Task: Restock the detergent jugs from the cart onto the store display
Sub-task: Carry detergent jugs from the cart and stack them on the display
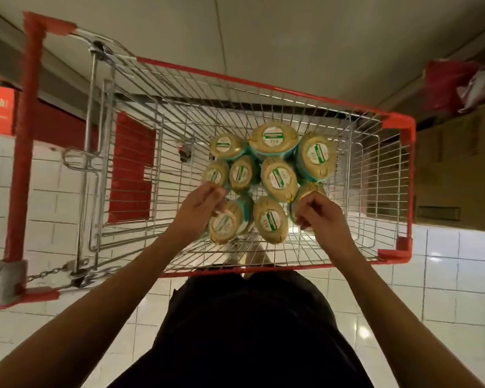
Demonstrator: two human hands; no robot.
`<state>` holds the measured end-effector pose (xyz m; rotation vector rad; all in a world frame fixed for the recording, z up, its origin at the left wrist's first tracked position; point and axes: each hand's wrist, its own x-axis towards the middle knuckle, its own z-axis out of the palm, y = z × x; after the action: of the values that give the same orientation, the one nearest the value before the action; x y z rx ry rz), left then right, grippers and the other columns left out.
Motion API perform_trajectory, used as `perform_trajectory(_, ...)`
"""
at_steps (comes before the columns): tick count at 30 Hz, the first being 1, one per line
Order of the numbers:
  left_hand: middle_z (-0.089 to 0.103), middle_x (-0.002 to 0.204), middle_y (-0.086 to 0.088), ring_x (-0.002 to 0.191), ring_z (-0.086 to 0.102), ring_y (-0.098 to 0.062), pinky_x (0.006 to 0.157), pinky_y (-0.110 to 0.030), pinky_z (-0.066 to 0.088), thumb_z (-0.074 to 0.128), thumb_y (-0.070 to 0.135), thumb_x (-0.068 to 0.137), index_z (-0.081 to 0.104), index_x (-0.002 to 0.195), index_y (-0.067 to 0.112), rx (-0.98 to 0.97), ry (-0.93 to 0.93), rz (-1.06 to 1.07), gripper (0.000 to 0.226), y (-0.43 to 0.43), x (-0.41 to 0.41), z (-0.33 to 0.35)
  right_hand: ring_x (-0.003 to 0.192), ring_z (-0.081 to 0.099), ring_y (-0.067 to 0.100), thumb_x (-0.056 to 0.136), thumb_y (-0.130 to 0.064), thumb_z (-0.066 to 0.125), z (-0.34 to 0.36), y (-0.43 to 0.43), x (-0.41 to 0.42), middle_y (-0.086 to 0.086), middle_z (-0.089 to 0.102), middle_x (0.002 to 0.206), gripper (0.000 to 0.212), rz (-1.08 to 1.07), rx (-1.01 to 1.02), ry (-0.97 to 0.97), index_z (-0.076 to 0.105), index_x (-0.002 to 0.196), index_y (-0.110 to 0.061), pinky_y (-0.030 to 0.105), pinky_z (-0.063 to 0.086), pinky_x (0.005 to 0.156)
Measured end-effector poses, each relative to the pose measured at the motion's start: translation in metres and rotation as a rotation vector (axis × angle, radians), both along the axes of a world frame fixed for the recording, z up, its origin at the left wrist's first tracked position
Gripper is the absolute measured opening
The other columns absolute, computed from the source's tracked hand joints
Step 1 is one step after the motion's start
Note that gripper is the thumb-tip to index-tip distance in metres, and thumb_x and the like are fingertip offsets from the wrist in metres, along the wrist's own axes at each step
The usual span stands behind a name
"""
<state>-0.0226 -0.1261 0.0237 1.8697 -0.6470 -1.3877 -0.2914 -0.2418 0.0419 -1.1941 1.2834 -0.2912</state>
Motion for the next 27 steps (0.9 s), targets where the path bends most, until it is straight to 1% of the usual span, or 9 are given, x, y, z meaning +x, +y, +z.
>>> perform_trajectory(5,0.074,0.089,-0.002,0.079,0.074,-0.014,0.065,-0.022,0.056,0.058,0.031,0.106,0.068,0.096,0.030,0.098,-0.111,-0.155,0.015,-0.020,-0.022,-0.054,0.068,0.066,0.022,0.099,-0.004,0.063,-0.072,-0.032,0.007,0.011,0.069,0.073,0.011,0.060,0.047,0.115,0.063,0.088,-0.005,0.048,0.060,0.074)
perform_trajectory(7,0.072,0.084,-0.003,0.073,0.071,-0.006,0.061,-0.020,0.053,0.059,0.027,0.105,0.068,0.095,0.026,0.139,-0.107,-0.149,0.013,-0.029,-0.031,-0.076,0.081,0.069,0.031,0.096,-0.008,0.067,-0.108,-0.041,0.014,0.012,0.070,0.084,0.006,0.112,0.069,0.205,0.063,0.093,-0.006,0.056,0.059,0.083)
perform_trajectory(9,0.070,0.078,0.002,0.067,0.066,0.002,0.058,-0.014,0.050,0.060,0.024,0.105,0.067,0.093,0.024,0.148,-0.123,-0.180,0.014,-0.042,-0.037,-0.095,0.092,0.067,0.032,0.090,-0.013,0.075,-0.139,-0.048,0.020,0.002,0.067,0.093,0.017,0.114,0.093,0.263,0.060,0.098,-0.012,0.048,0.057,0.081)
perform_trajectory(11,0.068,0.074,0.010,0.061,0.063,0.001,0.054,-0.012,0.047,0.060,0.025,0.105,0.065,0.092,0.030,0.162,-0.123,-0.223,0.014,-0.060,-0.038,-0.113,0.094,0.060,0.022,0.080,-0.026,0.084,-0.161,-0.052,0.025,-0.010,0.058,0.100,0.042,0.120,0.066,0.324,0.056,0.110,-0.016,0.029,0.047,0.075)
perform_trajectory(13,0.063,0.074,0.010,0.056,0.056,-0.002,0.051,-0.015,0.043,0.060,0.028,0.104,0.059,0.091,0.031,0.173,-0.115,-0.228,0.013,-0.081,-0.037,-0.129,0.107,0.052,0.019,0.074,-0.036,0.091,-0.181,-0.052,0.026,-0.008,0.052,0.118,0.070,0.160,0.004,0.379,0.051,0.128,-0.013,0.024,0.046,0.081)
perform_trajectory(16,0.059,0.097,-0.004,0.081,0.058,-0.017,0.070,-0.032,0.045,0.062,0.034,0.097,0.057,0.106,0.019,0.127,-0.228,-0.245,0.019,-0.118,-0.031,-0.155,0.138,0.038,0.038,0.077,-0.034,0.091,-0.203,-0.044,0.036,0.022,0.031,0.154,0.092,0.218,-0.076,0.477,0.037,0.148,-0.009,0.048,0.048,0.106)
perform_trajectory(18,0.056,0.128,-0.013,0.113,0.058,-0.028,0.089,-0.036,0.044,0.070,0.032,0.096,0.052,0.136,0.014,0.116,-0.395,-0.313,0.048,-0.148,-0.026,-0.173,0.146,0.031,0.044,0.079,-0.033,0.088,-0.214,-0.039,0.046,0.024,0.025,0.158,0.098,0.181,-0.108,0.535,0.029,0.154,-0.012,0.059,0.044,0.113)
perform_trajectory(22,0.026,0.163,-0.014,0.147,0.032,-0.038,0.116,-0.056,0.036,0.077,0.049,0.086,0.026,0.160,0.019,0.098,-0.717,-0.567,0.094,-0.218,-0.023,-0.198,0.157,0.017,0.044,0.081,-0.050,0.080,-0.233,-0.036,0.065,0.022,0.019,0.167,0.115,0.238,-0.180,0.692,0.012,0.164,-0.010,0.055,0.022,0.128)
perform_trajectory(27,0.022,0.165,-0.013,0.151,0.026,-0.037,0.121,-0.056,0.031,0.084,0.054,0.076,0.018,0.161,0.021,0.080,-0.858,-0.827,0.113,-0.271,-0.030,-0.230,0.159,0.011,0.043,0.075,-0.064,0.081,-0.261,-0.049,0.084,0.018,0.008,0.173,0.129,0.248,-0.187,0.742,-0.001,0.164,-0.020,0.057,0.016,0.127)
